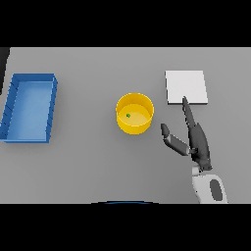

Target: Pick up the red beaker and tilt it to pour out 1 green nut into yellow bowl. Pick up the yellow bowl and place it on the metallic measuring scale.

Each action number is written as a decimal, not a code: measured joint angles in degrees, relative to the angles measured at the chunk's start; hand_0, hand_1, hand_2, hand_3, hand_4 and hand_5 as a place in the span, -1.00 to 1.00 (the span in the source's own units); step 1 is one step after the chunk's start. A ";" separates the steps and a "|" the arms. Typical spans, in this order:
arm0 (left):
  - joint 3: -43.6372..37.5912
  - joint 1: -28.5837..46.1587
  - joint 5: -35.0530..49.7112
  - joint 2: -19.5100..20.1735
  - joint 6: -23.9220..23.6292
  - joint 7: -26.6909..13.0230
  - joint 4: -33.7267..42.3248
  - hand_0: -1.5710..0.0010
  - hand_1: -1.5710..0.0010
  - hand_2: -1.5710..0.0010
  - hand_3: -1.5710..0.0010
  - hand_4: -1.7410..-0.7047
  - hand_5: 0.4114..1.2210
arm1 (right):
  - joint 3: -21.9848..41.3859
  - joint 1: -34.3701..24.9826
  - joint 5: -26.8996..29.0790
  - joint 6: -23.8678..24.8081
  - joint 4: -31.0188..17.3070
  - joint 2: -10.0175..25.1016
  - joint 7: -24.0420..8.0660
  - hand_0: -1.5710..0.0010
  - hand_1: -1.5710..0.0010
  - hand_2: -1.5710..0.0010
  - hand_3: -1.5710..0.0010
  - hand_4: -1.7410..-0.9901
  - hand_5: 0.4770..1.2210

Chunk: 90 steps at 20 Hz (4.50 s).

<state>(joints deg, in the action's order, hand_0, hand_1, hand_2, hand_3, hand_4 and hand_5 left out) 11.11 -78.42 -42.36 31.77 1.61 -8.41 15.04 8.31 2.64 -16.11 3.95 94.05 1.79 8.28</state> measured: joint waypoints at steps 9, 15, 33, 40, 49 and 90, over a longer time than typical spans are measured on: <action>-11.22 21.68 16.87 0.65 -6.85 -9.92 17.42 -1.00 -1.00 -1.00 -0.88 -1.00 1.00 | 1.34 1.24 -3.20 1.21 1.44 0.43 -0.68 1.00 1.00 1.00 1.00 0.87 -0.53; -12.12 38.35 21.59 -1.84 -10.70 -17.59 36.93 -1.00 -1.00 -1.00 -0.85 -1.00 1.00 | 0.28 1.47 -2.02 0.42 0.52 1.58 -0.06 1.00 1.00 1.00 1.00 0.93 -0.55; -9.73 54.42 22.19 -4.46 -10.39 -23.62 55.77 -0.23 -0.01 -0.04 0.02 0.51 -0.30 | 0.19 2.15 -1.17 0.36 0.96 1.12 1.72 1.00 1.00 1.00 1.00 0.96 -0.57; -7.28 54.48 20.95 -3.38 -6.53 -22.99 53.30 0.74 0.79 0.78 0.79 0.81 -0.40 | 0.37 1.94 -1.02 0.03 1.28 1.16 1.89 1.00 1.00 1.00 1.00 0.93 -0.56; -7.51 53.16 20.87 -4.02 -8.44 -18.81 52.71 0.97 0.97 0.97 0.97 0.93 -0.38 | 5.06 -8.04 -9.72 -9.12 -1.52 12.30 -3.72 1.00 1.00 1.00 1.00 0.72 -0.46; -8.11 54.64 21.47 -1.81 -7.17 -18.14 53.20 1.00 1.00 1.00 1.00 0.90 -0.28 | 31.48 -44.29 -33.31 -34.95 -32.95 15.73 2.89 -0.27 -0.25 -0.22 0.30 -0.40 0.58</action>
<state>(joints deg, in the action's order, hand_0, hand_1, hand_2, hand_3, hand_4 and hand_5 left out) 3.00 -23.79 -20.90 29.96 -5.56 -26.55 68.24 39.79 -41.64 -49.42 -31.00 61.10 17.53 11.18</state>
